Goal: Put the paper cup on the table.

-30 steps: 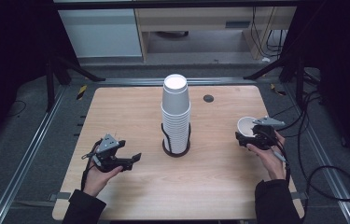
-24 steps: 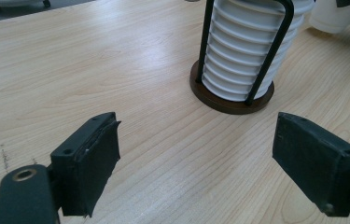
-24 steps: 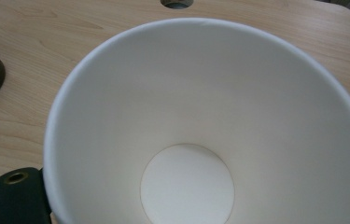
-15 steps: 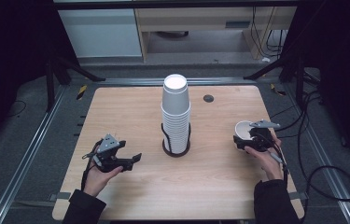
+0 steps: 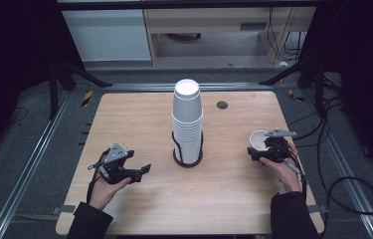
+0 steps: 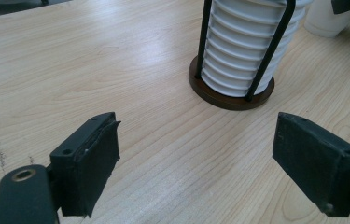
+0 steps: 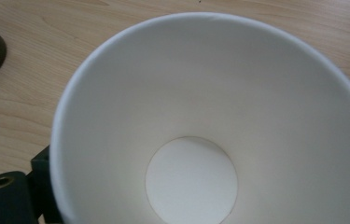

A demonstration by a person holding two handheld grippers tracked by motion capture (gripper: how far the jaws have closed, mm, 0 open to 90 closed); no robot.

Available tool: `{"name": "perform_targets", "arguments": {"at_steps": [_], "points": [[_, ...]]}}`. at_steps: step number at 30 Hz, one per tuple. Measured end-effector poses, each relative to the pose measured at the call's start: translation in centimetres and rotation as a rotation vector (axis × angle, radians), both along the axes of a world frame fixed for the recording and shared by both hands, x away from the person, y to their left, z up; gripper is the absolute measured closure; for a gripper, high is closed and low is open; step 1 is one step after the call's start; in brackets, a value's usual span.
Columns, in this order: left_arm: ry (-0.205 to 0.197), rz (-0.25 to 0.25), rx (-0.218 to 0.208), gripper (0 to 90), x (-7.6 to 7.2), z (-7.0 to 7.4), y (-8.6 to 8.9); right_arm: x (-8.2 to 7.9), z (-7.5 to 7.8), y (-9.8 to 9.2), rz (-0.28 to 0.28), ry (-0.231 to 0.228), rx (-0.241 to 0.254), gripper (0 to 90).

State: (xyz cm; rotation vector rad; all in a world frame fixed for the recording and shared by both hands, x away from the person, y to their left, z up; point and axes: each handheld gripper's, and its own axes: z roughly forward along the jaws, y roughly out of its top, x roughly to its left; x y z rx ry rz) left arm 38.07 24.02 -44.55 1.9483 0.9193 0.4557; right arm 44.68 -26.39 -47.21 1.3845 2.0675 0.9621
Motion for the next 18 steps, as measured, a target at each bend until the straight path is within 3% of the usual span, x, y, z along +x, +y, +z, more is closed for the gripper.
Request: {"name": "perform_targets", "arguments": {"at_steps": [9, 18], "points": [[-0.014, 0.008, -0.009, 14.0, -0.2, 0.4, 0.4, -0.5, 0.4, 0.1, -0.015, 0.043, -0.01, 3.3], [-0.026, 0.024, -0.01, 13.6, -0.3, 0.9, 1.1, -1.9, 0.6, -0.2, -0.025, 0.027, -0.023, 3.5]]}}
